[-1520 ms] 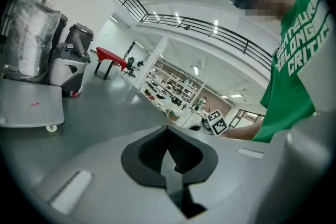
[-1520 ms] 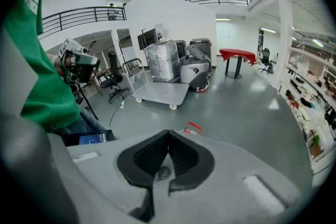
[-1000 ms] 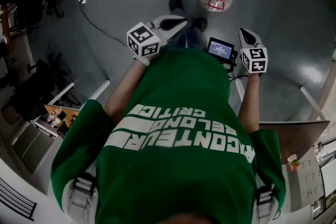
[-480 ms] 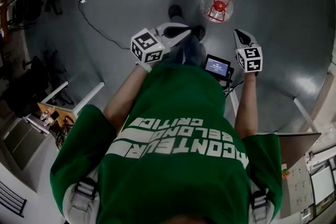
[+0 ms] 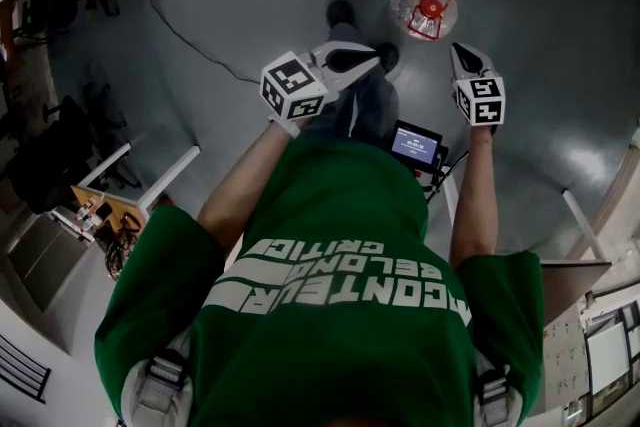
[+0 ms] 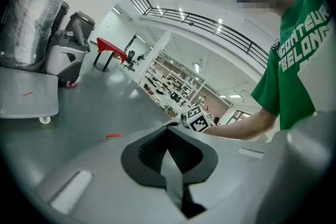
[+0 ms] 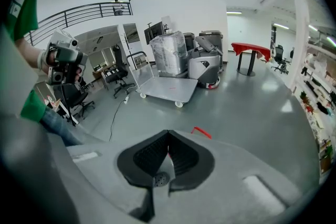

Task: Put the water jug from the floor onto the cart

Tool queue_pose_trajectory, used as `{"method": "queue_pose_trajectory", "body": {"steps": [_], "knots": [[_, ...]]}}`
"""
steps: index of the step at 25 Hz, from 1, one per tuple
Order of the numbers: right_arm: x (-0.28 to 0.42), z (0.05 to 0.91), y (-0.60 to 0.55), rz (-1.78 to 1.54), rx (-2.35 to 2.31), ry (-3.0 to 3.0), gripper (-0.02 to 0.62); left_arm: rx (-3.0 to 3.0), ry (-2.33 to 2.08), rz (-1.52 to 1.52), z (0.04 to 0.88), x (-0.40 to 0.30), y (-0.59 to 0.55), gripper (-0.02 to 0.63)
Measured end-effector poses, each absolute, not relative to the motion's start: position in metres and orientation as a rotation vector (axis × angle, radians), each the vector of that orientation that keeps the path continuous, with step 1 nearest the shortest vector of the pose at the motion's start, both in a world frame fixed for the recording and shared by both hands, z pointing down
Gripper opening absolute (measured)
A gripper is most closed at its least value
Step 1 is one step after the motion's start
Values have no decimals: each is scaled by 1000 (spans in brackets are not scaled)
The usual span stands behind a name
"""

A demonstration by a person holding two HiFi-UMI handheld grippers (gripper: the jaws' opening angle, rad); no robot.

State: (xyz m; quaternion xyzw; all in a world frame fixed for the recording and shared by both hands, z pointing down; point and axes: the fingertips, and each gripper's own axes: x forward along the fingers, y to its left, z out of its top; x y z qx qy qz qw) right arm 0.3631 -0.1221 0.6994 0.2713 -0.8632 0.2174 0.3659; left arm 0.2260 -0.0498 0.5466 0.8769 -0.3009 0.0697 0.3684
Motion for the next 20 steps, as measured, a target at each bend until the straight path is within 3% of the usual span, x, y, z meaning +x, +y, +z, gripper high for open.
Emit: {"method": "queue_pose_trajectory", "body": {"steps": [20], "knots": [[337,799,-135,574,717,-2195,48,2273,-653,103,613,246,-83,9]]}}
